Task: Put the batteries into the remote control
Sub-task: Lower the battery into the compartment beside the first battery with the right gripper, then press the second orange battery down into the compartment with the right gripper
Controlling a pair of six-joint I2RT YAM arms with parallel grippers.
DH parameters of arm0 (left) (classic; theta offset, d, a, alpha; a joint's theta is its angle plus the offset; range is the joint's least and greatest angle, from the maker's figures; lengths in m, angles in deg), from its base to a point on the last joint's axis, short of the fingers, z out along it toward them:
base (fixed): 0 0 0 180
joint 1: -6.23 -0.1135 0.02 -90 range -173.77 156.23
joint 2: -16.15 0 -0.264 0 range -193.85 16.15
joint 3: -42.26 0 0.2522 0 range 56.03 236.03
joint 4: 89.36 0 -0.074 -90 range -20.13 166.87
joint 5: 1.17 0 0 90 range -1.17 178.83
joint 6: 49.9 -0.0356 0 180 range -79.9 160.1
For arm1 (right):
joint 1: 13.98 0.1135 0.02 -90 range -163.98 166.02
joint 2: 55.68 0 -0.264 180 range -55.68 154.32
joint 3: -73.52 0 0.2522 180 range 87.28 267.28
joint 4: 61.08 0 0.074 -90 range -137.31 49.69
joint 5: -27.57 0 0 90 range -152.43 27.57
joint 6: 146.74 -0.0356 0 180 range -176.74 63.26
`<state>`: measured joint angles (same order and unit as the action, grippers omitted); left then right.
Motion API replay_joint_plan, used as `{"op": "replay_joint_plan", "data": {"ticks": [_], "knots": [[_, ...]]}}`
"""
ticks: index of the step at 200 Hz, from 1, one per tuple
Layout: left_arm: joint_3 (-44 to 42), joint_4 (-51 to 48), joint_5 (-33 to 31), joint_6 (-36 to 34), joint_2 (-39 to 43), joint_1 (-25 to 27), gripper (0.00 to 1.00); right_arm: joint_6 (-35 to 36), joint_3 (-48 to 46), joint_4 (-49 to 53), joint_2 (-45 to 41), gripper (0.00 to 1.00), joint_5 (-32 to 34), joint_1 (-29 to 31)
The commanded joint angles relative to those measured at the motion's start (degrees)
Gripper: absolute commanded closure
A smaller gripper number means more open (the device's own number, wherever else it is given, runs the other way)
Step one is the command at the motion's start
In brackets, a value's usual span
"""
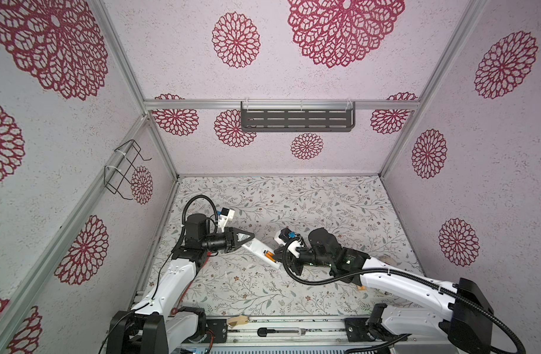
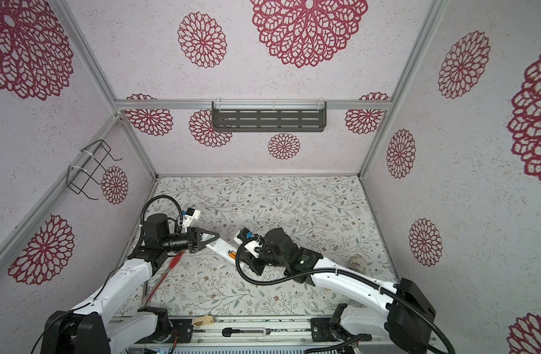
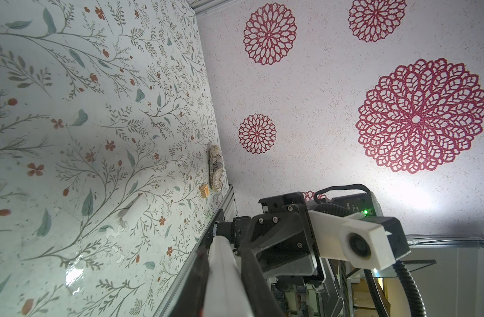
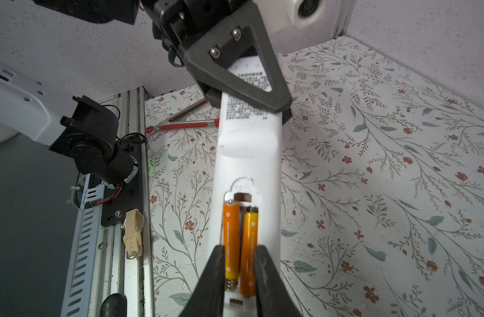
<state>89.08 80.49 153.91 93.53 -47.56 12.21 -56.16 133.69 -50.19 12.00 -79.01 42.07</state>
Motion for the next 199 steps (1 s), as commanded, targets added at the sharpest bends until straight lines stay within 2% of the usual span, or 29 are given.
{"op": "replay_joint_plan", "data": {"ticks": [1, 83, 199], "knots": [[0.78, 0.75, 1.28, 0.03, 0.56, -0.35, 1.0, 1.11, 3.64, -0.25, -1.99, 0.74, 0.35, -0.12], [0.95, 0.16, 1.06, -0.42, 0.92, -0.44, 1.0, 1.51, 7.23, -0.73, 4.15, 0.64, -2.54, -0.12], [1.04, -0.24, 0.93, -0.69, 1.32, -0.88, 1.0, 1.92, 9.66, 0.06, 9.57, 0.65, -3.74, 0.06]]}}
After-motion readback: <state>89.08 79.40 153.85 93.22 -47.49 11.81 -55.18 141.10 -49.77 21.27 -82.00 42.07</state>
